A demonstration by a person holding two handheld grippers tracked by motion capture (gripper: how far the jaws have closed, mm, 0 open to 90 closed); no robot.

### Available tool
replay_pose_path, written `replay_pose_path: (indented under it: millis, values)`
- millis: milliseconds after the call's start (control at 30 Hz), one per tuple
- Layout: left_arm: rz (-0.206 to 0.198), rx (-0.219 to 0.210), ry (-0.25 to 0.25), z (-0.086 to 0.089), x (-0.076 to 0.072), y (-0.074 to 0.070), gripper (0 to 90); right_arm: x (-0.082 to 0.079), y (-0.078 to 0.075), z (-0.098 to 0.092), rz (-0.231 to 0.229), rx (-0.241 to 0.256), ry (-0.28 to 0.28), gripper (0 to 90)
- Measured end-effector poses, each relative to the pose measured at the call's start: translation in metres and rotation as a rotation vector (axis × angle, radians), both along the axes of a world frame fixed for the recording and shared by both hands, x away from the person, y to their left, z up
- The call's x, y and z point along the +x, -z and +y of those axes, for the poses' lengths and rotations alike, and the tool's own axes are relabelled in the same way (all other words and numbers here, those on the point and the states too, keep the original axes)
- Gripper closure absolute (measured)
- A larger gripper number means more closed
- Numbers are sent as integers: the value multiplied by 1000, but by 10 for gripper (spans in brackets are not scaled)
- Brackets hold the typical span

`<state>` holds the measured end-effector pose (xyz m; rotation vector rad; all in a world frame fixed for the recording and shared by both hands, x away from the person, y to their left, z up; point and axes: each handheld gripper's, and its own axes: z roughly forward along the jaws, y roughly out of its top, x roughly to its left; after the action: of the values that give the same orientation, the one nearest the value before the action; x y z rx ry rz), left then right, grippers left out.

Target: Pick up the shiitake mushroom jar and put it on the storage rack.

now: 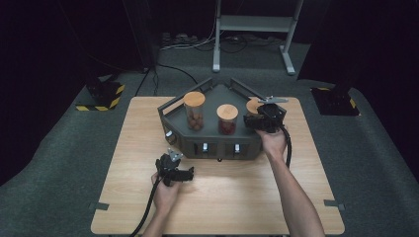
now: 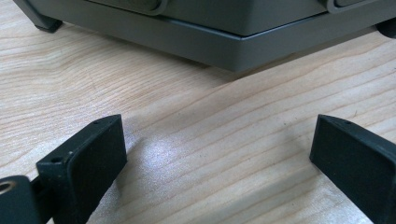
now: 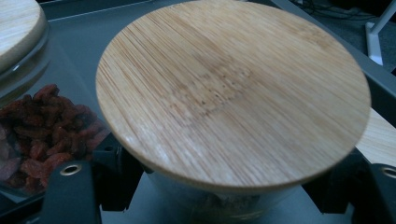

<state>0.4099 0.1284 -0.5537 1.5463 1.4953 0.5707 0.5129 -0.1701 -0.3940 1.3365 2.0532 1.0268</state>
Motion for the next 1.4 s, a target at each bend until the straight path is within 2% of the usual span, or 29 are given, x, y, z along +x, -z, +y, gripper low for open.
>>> replay_pose_path:
  millis: [600,933,1400]
  values:
    - [0,-2,-2,0,0,0,35,-1,2,-3,-10,17,-12,246]
    - [0,-1,-2,0,0,0,35,-5,-1,-12,-6,80,-29,136]
    - [-1,-4,-3,0,0,0,35,-12,-2,-17,-19,101,-45,116]
